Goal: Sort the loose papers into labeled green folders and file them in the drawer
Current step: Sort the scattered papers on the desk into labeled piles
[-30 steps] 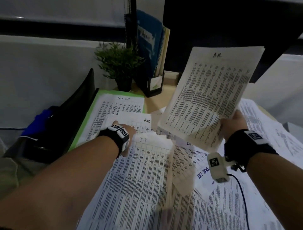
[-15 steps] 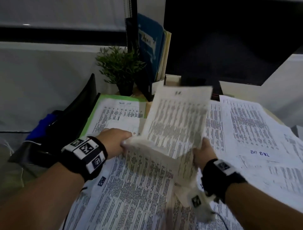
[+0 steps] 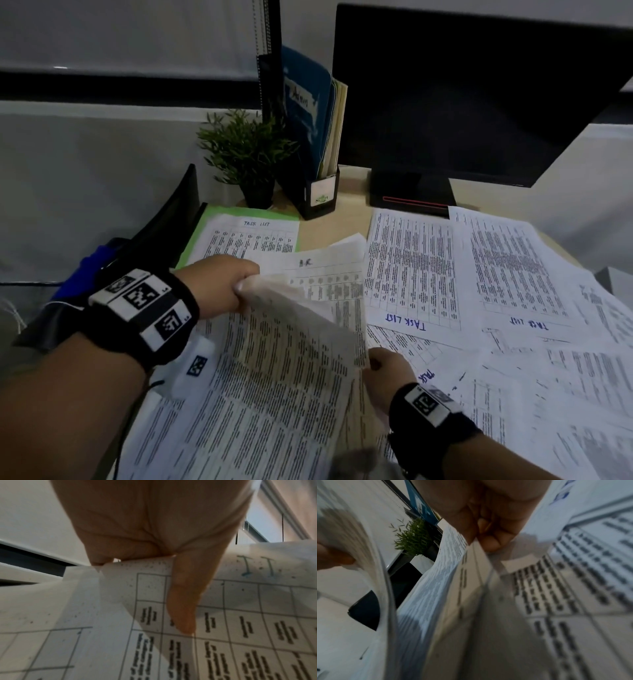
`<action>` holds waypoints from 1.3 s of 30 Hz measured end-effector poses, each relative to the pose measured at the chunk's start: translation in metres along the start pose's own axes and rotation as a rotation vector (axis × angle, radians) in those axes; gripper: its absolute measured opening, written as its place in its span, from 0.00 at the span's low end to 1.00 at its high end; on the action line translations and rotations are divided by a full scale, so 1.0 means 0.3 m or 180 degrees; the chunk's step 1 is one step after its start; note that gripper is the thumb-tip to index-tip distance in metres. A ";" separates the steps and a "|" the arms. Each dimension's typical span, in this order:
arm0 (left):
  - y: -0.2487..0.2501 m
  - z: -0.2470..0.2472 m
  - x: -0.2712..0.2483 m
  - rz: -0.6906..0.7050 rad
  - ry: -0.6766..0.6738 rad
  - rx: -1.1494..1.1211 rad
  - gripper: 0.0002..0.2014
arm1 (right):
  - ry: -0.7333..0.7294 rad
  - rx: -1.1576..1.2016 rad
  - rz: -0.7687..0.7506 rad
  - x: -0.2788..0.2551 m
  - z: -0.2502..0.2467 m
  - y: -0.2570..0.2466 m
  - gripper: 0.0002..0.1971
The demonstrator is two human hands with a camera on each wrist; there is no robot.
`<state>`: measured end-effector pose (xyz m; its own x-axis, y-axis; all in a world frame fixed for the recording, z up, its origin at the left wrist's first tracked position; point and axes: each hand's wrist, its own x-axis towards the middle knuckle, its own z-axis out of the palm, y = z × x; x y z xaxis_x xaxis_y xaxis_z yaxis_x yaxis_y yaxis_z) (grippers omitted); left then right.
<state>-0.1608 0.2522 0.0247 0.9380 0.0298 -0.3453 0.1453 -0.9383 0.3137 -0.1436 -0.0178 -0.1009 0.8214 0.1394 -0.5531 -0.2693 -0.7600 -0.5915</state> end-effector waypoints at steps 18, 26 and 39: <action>0.284 0.273 0.165 0.0218 -0.0295 0.1176 0.54 | 0.0573 -0.1463 0.0027 -0.141 -0.275 0.231 0.07; 0.556 0.619 0.081 0.0820 -0.1017 0.1509 0.64 | -0.0709 -0.2790 -0.0558 -0.269 -0.321 0.324 0.33; 0.723 0.598 0.134 0.0303 -0.0604 0.1344 0.17 | -0.1064 -0.2913 -0.0989 -0.247 -0.430 0.421 0.38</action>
<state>-0.1479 -0.0118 -0.0798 0.8612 -0.0896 -0.5003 -0.1160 -0.9930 -0.0218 -0.1736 -0.2059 -0.0589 0.5693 0.4765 -0.6699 0.5340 -0.8339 -0.1393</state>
